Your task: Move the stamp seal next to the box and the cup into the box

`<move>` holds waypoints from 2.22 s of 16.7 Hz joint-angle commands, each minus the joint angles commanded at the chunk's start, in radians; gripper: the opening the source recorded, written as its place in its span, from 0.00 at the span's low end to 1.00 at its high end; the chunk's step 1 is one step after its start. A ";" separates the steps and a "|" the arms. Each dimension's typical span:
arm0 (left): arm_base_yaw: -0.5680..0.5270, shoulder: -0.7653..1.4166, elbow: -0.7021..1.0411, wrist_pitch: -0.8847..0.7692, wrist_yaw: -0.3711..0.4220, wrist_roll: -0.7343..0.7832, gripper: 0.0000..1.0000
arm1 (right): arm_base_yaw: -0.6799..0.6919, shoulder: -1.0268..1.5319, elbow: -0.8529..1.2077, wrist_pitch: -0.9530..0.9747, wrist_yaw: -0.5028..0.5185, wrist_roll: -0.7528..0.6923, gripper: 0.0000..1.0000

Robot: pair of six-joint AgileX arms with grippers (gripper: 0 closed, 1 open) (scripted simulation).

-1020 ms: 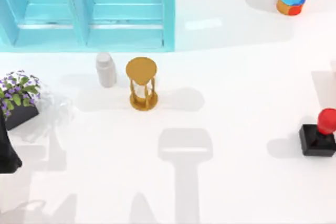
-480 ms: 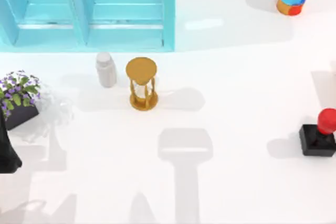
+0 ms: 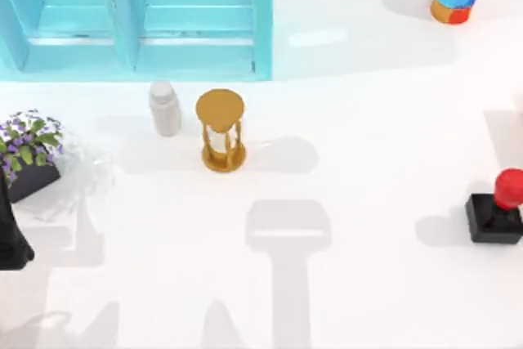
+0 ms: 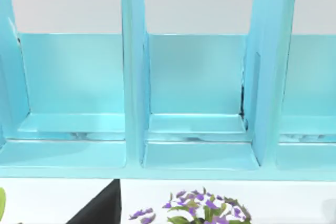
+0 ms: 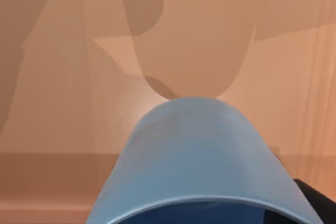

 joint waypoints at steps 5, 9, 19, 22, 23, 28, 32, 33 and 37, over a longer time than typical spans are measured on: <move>0.000 0.000 0.000 0.000 0.000 0.000 1.00 | 0.008 0.013 -0.066 0.081 -0.001 0.009 0.00; 0.000 0.000 0.000 0.000 0.000 0.000 1.00 | 0.009 0.014 -0.072 0.087 0.000 0.010 0.00; 0.000 0.000 0.000 0.000 0.000 0.000 1.00 | 0.009 0.014 -0.072 0.087 0.000 0.010 0.68; 0.000 0.000 0.000 0.000 0.000 0.000 1.00 | 0.009 0.014 -0.072 0.087 0.000 0.010 0.90; 0.000 0.000 0.000 0.000 0.000 0.000 1.00 | 0.009 0.014 -0.072 0.087 0.000 0.010 0.98; 0.000 0.000 0.000 0.000 0.000 0.000 1.00 | 0.009 0.014 -0.072 0.087 0.000 0.010 1.00; 0.000 0.000 0.000 0.000 0.000 0.000 1.00 | 0.007 0.013 -0.071 0.087 0.000 0.010 1.00; 0.000 0.000 0.000 0.000 0.000 0.000 1.00 | 0.007 0.013 -0.071 0.087 0.000 0.010 1.00; 0.000 0.000 0.000 0.000 0.000 0.000 1.00 | 0.042 0.023 -0.014 0.071 -0.015 -0.019 1.00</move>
